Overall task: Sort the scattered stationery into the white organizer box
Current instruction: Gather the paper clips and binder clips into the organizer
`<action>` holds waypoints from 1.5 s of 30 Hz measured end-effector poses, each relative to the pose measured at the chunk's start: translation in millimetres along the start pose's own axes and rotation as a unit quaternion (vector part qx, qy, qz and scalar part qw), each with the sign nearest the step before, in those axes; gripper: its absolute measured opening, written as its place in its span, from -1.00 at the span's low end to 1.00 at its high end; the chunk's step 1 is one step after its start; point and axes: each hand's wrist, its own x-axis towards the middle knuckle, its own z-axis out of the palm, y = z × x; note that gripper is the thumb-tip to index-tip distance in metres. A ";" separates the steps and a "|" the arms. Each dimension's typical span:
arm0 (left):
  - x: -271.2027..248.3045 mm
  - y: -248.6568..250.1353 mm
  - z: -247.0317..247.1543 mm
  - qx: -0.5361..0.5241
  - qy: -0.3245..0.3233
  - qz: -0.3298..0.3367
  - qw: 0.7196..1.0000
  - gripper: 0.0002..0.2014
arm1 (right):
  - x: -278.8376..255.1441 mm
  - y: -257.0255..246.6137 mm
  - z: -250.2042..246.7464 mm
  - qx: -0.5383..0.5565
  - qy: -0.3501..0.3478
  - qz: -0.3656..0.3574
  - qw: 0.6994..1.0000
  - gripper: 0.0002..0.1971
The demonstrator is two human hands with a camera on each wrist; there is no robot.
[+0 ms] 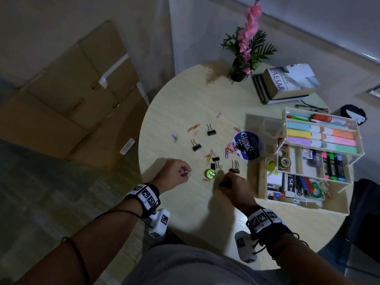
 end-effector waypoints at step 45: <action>32.0 244.9 152.4 -0.024 -0.075 0.204 0.976 -0.83 | -104.4 206.9 -191.5 -0.006 0.089 0.024 0.996 -0.71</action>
